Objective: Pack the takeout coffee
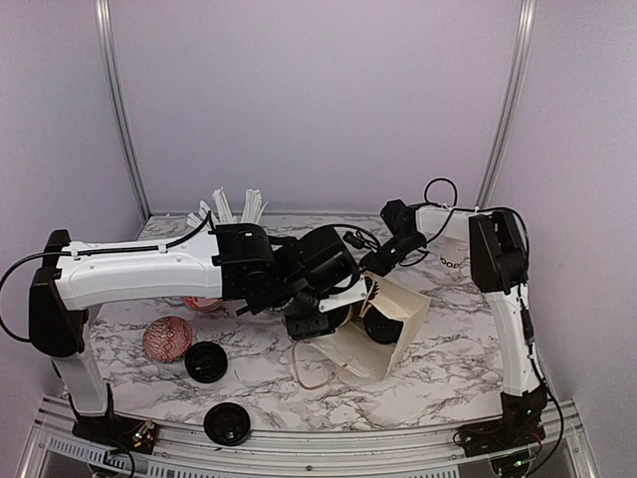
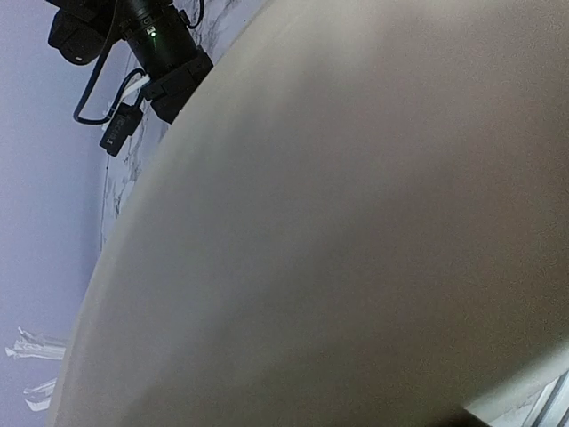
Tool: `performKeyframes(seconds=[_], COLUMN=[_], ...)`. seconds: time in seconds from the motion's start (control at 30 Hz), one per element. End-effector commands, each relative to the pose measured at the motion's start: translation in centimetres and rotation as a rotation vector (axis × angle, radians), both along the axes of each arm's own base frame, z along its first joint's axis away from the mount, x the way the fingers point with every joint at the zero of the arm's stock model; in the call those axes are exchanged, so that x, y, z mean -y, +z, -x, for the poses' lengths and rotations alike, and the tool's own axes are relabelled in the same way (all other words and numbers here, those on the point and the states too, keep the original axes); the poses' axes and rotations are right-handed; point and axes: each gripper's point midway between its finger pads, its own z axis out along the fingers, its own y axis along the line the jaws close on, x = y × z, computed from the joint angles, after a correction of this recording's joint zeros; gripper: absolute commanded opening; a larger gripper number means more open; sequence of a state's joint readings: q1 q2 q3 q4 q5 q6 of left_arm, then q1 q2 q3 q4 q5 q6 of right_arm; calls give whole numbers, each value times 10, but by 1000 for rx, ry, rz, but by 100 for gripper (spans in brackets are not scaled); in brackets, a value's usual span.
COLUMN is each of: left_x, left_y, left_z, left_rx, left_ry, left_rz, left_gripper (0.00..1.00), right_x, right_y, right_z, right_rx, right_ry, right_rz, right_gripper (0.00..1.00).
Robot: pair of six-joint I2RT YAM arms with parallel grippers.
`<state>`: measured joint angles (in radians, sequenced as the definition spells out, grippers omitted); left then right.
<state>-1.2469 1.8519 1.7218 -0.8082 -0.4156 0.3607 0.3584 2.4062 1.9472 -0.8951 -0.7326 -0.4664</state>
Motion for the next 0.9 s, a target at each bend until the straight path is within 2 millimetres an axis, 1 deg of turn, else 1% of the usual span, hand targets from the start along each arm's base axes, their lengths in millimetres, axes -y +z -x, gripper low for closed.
performKeyframes(seconds=[0.0, 0.13, 0.3, 0.37, 0.43, 0.5, 0.7, 0.77, 0.87], left_x=[2, 5, 11, 11, 10, 10, 7, 2, -3], left_y=[19, 17, 28, 28, 24, 15, 2, -5, -12], left_z=[-8, -10, -8, -6, -6, -4, 2, 3, 7], left_rx=[100, 122, 147, 154, 155, 149, 149, 149, 136], left_ry=[-9, -16, -36, -50, -59, -78, -120, -133, -148], left_rz=[41, 58, 105, 108, 93, 66, 13, -21, -61], left_gripper=[39, 38, 38, 38, 38, 38, 38, 38, 38], right_x=[-19, -31, -40, -43, -47, -51, -64, -68, -70], right_y=[5, 4, 5, 4, 4, 3, -1, -2, -4], right_z=[28, 43, 56, 60, 65, 71, 98, 103, 106], right_rx=[-44, -70, -111, -125, -136, -148, -191, -199, -205], right_ry=[84, 131, 168, 178, 193, 209, 286, 299, 299], right_rz=[-53, -76, -111, -124, -135, -145, -166, -172, -176], right_gripper=[36, 36, 36, 36, 36, 36, 36, 36, 36])
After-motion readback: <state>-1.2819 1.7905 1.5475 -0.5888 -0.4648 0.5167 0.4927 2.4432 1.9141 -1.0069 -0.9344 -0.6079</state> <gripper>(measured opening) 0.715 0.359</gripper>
